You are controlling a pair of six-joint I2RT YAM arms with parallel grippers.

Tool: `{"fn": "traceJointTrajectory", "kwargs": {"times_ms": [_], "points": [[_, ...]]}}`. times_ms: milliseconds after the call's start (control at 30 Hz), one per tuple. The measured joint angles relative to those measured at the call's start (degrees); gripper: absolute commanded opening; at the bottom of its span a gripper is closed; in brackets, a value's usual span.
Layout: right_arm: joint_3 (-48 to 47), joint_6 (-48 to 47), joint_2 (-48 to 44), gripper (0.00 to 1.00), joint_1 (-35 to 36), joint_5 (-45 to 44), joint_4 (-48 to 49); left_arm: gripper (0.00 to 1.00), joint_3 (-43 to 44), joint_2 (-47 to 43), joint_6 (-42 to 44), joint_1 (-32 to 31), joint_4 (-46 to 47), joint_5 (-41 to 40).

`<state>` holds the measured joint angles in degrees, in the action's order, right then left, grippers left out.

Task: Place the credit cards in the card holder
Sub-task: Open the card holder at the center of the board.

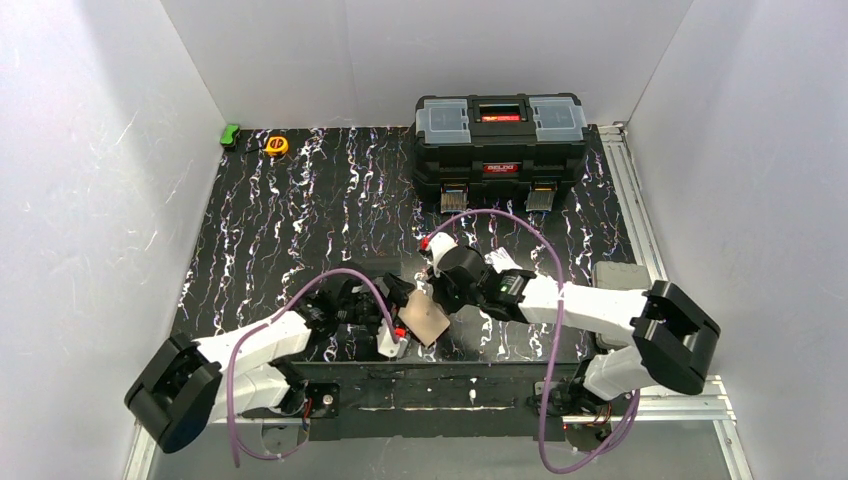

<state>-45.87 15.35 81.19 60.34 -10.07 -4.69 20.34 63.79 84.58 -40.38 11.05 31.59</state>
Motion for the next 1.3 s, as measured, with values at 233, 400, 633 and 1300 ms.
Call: {"fn": "traceJointTrajectory", "kwargs": {"times_ms": [233,400,633,1300], "points": [[-0.3,0.7,-4.4,0.01,-0.7,5.2,-3.1,0.78,0.8,-6.9,-4.9,0.0,-6.8,1.2],[-1.6,0.9,-5.5,0.01,-0.7,8.9,-5.8,0.78,1.2,-5.4,-7.7,0.0,-8.2,1.2],[-1.7,1.0,-8.4,0.01,-0.7,11.1,-8.4,0.85,5.7,-0.8,-14.5,0.0,-8.8,1.0],[-1.7,1.0,-12.3,0.01,-0.7,11.1,-12.0,0.80,8.6,-3.9,-22.9,-0.1,-23.5,3.5]]}}
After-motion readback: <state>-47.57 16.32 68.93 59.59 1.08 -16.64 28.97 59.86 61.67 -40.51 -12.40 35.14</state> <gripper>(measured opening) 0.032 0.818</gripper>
